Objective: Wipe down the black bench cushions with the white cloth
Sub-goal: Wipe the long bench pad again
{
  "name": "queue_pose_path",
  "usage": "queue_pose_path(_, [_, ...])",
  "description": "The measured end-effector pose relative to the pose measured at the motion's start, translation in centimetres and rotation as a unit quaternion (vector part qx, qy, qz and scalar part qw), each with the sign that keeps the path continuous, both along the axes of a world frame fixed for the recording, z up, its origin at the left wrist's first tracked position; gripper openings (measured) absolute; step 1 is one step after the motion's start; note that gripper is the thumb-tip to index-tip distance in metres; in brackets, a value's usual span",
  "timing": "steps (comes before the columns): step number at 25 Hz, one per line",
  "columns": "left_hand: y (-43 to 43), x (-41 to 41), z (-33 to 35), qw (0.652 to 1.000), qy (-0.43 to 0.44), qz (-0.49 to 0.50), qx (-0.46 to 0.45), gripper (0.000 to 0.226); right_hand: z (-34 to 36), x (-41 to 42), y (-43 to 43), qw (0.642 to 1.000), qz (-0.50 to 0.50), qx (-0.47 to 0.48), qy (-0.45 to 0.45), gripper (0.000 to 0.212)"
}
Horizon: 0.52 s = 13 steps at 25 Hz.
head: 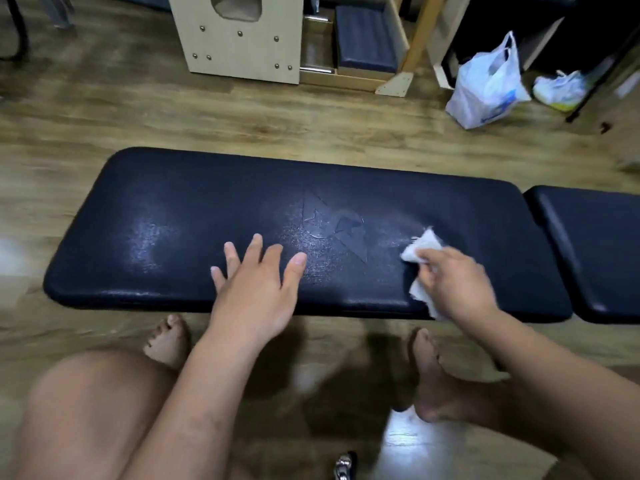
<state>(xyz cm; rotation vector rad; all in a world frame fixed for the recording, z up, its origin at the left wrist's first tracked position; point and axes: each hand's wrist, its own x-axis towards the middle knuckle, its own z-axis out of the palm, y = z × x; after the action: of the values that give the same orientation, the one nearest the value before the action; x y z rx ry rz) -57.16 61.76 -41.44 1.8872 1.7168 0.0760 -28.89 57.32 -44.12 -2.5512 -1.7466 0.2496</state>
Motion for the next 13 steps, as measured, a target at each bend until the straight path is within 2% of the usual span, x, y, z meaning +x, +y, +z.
queue_pose_path(4, [-0.9, -2.9, -0.4, 0.998, 0.04, -0.03, -0.047, 0.069, 1.3, 7.4, -1.7, 0.98, -0.198, 0.013, -0.017, 0.032])
queue_pose_path(7, [-0.8, -6.3, -0.6, 0.997, 0.063, -0.01, -0.038, 0.07, 1.4, 5.6, -0.2, 0.958, -0.281, 0.056, -0.018, 0.033])
queue_pose_path(9, [-0.8, -8.8, -1.0, 0.997, 0.07, 0.016, -0.04, 0.069, 0.7, 0.2, 1.8, 0.969, -0.232, 0.085, 0.005, 0.033])
queue_pose_path(13, [-2.2, -11.2, -1.5, 0.996, 0.077, -0.001, -0.044, 0.066, -0.3, -11.0, 5.2, 0.991, -0.09, 0.096, 0.037, 0.025])
